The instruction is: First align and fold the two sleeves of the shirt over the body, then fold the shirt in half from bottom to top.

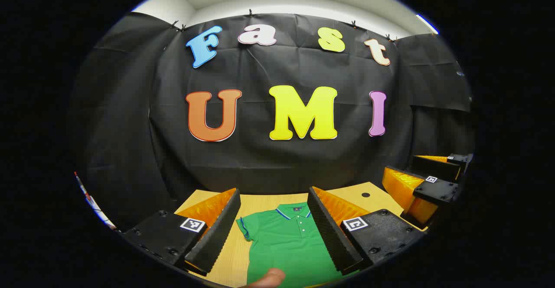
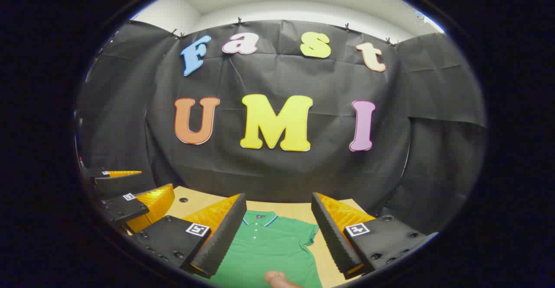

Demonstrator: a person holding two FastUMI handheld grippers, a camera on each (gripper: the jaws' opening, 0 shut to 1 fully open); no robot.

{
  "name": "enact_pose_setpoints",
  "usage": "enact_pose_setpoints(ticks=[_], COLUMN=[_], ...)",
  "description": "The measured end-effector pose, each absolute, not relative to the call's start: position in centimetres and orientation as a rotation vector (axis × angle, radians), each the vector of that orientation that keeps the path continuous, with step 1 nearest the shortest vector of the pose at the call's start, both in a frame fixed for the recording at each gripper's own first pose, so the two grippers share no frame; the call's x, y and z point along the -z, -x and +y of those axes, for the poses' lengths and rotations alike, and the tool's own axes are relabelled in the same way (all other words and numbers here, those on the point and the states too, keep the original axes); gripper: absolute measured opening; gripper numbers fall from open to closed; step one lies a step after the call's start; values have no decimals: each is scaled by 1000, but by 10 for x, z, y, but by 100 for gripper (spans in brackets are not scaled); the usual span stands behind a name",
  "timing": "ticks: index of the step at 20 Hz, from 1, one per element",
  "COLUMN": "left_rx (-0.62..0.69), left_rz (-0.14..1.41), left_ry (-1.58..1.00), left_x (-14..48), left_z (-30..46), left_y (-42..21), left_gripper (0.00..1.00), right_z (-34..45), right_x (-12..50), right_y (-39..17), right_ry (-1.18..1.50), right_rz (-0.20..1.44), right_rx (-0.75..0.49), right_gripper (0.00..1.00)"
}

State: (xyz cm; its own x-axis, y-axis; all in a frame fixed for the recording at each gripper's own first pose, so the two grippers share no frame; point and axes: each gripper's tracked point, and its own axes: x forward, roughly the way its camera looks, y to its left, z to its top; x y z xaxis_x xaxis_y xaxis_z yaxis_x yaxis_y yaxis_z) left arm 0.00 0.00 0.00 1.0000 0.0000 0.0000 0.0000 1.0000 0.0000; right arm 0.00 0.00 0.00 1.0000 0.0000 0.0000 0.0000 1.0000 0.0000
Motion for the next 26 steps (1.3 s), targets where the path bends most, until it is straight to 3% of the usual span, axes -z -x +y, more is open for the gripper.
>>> enact_pose_setpoints(ticks=[17,26], left_rx=[-2,-40], left_rz=[20,26], left_ry=[3,-13], left_x=[6,12], left_z=[-14,-14], left_y=[-18,-26], left_gripper=[99,99], right_z=[-17,-72], right_x=[19,78], right_y=[-31,-113], right_ry=[-21,-33], right_rz=[69,172], right_rx=[-18,53], right_gripper=[97,97])
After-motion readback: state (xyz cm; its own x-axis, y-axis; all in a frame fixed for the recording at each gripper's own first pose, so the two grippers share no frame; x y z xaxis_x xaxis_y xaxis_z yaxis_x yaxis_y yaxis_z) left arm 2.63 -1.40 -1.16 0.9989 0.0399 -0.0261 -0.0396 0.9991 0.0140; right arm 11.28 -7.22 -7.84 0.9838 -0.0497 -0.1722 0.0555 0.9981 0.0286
